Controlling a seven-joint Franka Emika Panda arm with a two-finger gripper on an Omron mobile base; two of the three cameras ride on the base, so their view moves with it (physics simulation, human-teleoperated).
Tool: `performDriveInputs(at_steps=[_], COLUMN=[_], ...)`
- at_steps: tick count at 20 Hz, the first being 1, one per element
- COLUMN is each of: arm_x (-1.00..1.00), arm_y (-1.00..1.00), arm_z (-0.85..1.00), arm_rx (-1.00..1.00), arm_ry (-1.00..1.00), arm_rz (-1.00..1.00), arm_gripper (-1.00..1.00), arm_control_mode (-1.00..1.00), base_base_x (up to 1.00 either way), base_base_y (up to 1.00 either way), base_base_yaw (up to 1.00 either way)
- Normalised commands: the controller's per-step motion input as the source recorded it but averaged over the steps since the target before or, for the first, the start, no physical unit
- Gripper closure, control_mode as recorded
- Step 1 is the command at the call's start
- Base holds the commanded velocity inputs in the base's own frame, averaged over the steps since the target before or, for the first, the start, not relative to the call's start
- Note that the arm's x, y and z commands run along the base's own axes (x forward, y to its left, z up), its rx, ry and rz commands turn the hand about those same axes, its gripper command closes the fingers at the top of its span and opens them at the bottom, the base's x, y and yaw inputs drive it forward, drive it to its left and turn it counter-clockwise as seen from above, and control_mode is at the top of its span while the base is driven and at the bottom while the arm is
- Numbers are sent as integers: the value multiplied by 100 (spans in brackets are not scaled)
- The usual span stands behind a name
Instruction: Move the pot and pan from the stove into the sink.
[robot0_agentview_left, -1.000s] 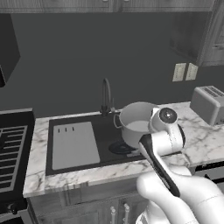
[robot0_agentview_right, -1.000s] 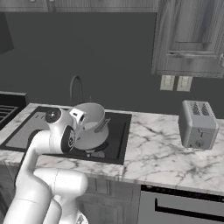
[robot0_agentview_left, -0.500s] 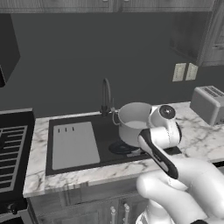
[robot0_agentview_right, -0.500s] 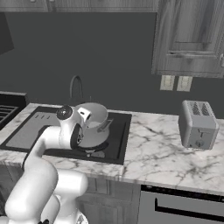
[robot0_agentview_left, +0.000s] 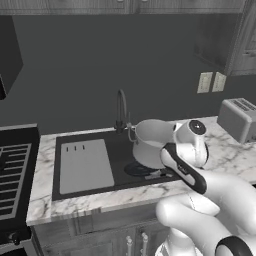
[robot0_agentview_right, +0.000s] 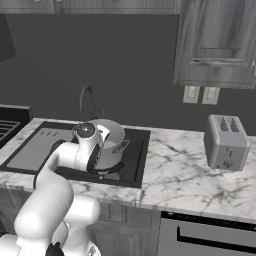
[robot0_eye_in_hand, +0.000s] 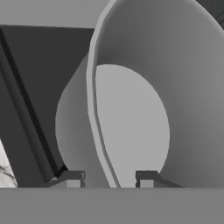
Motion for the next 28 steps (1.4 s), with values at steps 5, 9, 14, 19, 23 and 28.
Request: performDriveInputs(at_steps=[5,9,14,19,23,28], arm_x=[2,15,18,21,28,30], arm_y=[0,0,1,0,0,2], arm_z=[0,-14,-31,-33,-31,-35], arm_rx=[1,0,0,0,0,0], arm_ry=[0,0,0,0,0,0], arm_rz=[0,0,0,0,0,0], arm_gripper=[100,100,100,100,100,100], arm_control_mode=[-100,-100,-100,-100,-100,-100], base_base_x=[0,0,0,0,0,0], base_base_y=[0,0,0,0,0,0], base_base_yaw=[0,0,0,0,0,0])
